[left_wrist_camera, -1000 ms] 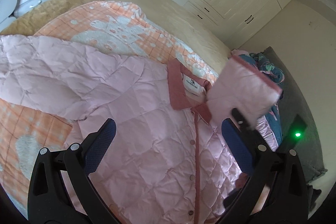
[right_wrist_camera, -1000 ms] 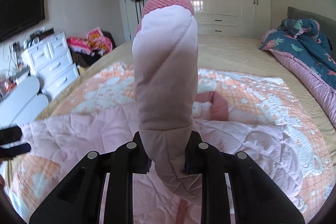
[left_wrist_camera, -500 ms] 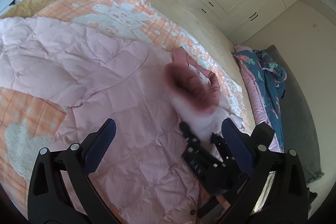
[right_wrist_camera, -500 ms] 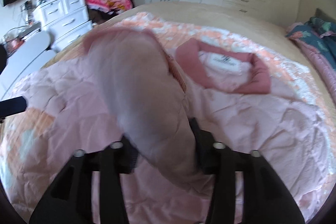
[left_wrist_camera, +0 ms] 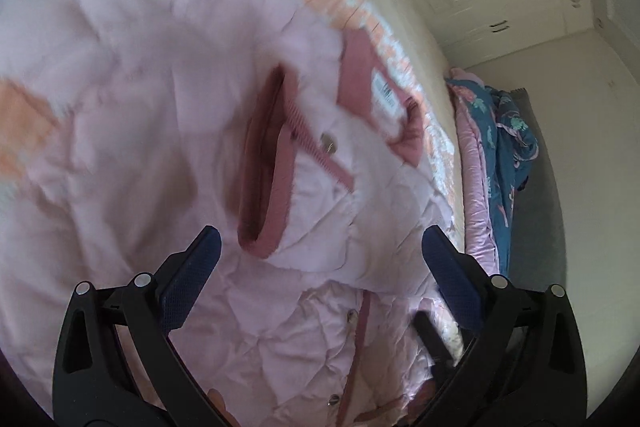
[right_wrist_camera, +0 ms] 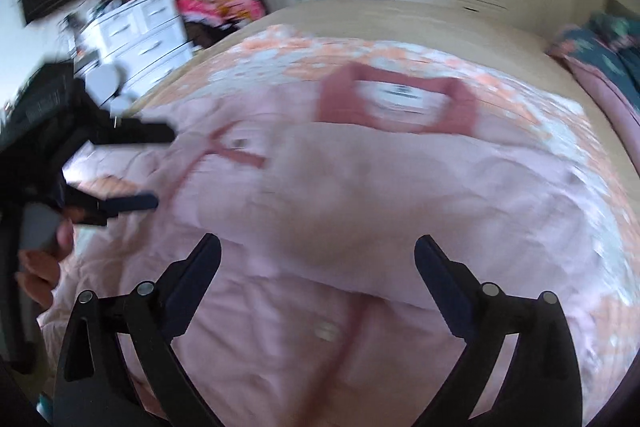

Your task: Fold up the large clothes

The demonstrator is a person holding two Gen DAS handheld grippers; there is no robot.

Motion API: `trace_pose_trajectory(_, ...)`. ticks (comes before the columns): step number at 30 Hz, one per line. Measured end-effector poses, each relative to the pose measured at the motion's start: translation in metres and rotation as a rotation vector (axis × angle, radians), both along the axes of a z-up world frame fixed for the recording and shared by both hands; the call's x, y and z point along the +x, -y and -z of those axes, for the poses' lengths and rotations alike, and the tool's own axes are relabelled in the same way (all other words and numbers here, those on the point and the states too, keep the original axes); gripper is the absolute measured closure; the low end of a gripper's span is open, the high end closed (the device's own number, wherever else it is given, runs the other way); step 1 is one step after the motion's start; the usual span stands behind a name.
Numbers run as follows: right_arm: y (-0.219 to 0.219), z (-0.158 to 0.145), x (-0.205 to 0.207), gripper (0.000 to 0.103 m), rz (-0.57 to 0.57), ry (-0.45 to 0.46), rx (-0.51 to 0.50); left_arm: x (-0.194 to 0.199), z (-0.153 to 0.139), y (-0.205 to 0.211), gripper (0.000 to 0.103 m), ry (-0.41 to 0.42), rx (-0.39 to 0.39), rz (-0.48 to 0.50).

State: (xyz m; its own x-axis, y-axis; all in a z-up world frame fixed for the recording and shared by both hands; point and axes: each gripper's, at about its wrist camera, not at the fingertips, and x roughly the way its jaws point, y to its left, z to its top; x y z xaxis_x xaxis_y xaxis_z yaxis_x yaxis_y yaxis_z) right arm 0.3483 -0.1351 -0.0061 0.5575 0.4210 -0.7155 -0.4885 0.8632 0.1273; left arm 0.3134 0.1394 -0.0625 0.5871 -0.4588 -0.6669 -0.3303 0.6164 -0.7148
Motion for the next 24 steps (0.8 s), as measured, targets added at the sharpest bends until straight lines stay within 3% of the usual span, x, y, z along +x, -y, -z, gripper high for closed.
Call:
trace_pose_trajectory(1,0.013,-0.001,0.001,0.007,0.038,0.006,-0.005,0.001,0.004,0.004,0.009,-0.014,0.018,-0.006)
trace_pose_trajectory(2,0.029,0.000,0.005,0.007,0.083,0.006,-0.009,0.002,0.007,0.009,0.016,-0.025,0.052,-0.006)
trace_pose_trajectory(3,0.045,0.000,0.008,0.007,0.122,0.004,-0.007,0.005,0.009,0.015,0.039,-0.028,0.098,0.002)
trace_pose_trajectory(4,0.053,0.001,0.009,0.007,0.142,0.001,-0.004,0.007,0.009,0.019,0.052,-0.038,0.133,0.007)
trace_pose_trajectory(6,0.080,0.003,0.014,0.007,0.211,-0.010,0.002,0.012,0.010,0.030,0.075,-0.064,0.217,0.033)
trace_pose_trajectory(8,0.108,0.004,0.021,0.007,0.282,-0.027,0.010,0.014,-0.003,0.040,0.085,-0.027,0.299,0.069)
trace_pose_trajectory(10,0.125,0.003,0.030,0.007,0.327,-0.033,0.026,0.017,-0.028,0.049,0.088,0.032,0.406,0.092)
trace_pose_trajectory(13,0.144,-0.002,0.041,0.007,0.372,-0.041,0.047,0.022,-0.060,0.043,0.089,0.103,0.464,0.077)
trace_pose_trajectory(16,0.138,-0.004,0.053,0.007,0.358,-0.039,0.044,0.027,-0.073,0.033,0.090,0.120,0.546,0.045)
trace_pose_trajectory(18,0.133,-0.001,0.060,0.007,0.334,-0.045,0.031,0.029,-0.067,0.029,0.090,0.097,0.594,0.040)
trace_pose_trajectory(24,0.111,0.032,0.077,0.007,0.277,-0.131,-0.037,0.027,-0.018,0.020,0.089,-0.024,0.560,0.060)
